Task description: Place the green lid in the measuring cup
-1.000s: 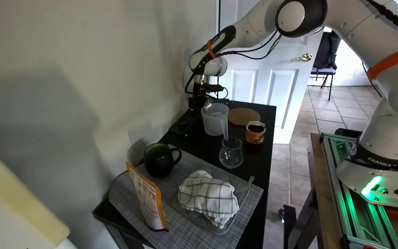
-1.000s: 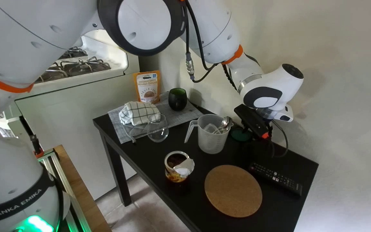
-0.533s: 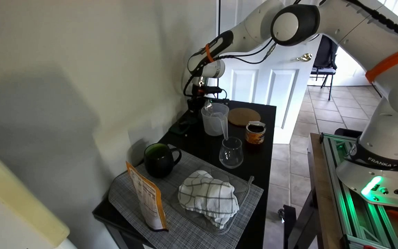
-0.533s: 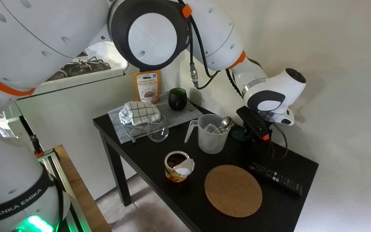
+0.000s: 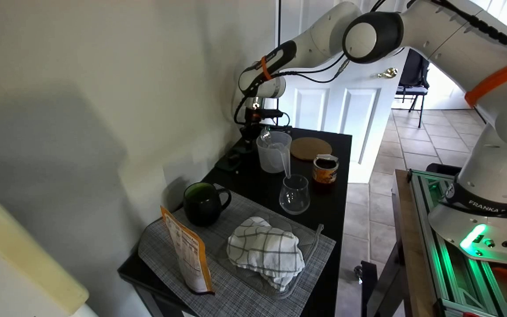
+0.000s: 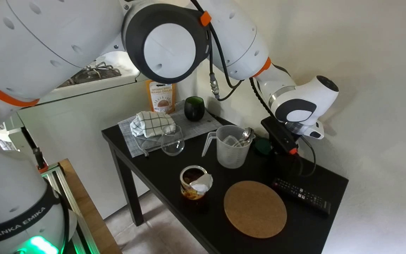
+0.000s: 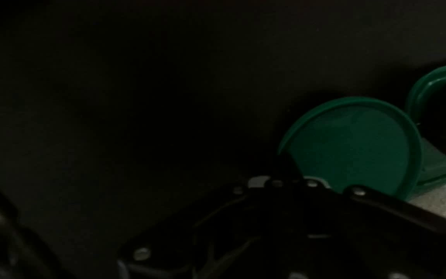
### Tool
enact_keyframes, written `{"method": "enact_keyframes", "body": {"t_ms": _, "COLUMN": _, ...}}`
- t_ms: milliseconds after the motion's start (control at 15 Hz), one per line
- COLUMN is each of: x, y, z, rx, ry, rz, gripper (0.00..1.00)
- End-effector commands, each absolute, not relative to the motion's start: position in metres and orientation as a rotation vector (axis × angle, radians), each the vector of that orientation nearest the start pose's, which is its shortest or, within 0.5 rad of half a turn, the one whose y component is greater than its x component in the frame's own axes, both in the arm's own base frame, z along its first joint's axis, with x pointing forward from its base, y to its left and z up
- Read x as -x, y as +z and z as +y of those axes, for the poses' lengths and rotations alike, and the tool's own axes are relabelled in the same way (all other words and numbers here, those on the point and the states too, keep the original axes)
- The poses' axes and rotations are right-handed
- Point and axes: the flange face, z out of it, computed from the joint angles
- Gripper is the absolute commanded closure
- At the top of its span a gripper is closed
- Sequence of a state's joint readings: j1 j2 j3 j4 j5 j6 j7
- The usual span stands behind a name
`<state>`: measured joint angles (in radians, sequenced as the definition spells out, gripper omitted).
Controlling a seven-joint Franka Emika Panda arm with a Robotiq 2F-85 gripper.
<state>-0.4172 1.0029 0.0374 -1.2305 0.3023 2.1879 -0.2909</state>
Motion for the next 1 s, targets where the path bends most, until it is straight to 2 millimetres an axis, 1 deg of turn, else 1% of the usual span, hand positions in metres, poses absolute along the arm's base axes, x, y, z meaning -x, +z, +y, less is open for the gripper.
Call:
{"method": "enact_keyframes", "body": {"t_ms": 0, "x": -0.692, "y": 0.165, "z": -0.271, "rx": 2.879, "ry": -0.028, "rz": 0.372, "gripper": 1.00}}
{"method": "enact_keyframes", "body": {"t_ms": 133, "x": -0.682, "y": 0.187, "z": -0.274, "rx": 2.896, "ry": -0.082, "rz": 0.360, "gripper": 1.00}}
{"method": "enact_keyframes", "body": {"t_ms": 333, "x": -0.663, "y": 0.220, "z": -0.284, "rx": 2.934, "ry": -0.148, "rz": 0.393, "gripper": 1.00}}
{"method": "enact_keyframes", "body": {"t_ms": 467, "x": -0.643, "y": 0.235, "z": -0.295, "rx": 2.990, "ry": -0.110, "rz": 0.450, "gripper": 1.00}}
{"method": "enact_keyframes", "body": {"t_ms": 733, "x": -0.596, "y": 0.263, "z": -0.308, "rx": 3.074, "ry": -0.068, "rz": 0.470, "gripper": 1.00}}
{"method": "enact_keyframes", "body": {"t_ms": 867, "x": -0.574, "y": 0.277, "z": -0.310, "rx": 3.123, "ry": -0.083, "rz": 0.491, "gripper": 1.00}}
{"method": "enact_keyframes", "body": {"t_ms": 933, "x": -0.564, "y": 0.286, "z": -0.312, "rx": 3.148, "ry": -0.119, "rz": 0.529, "gripper": 1.00}}
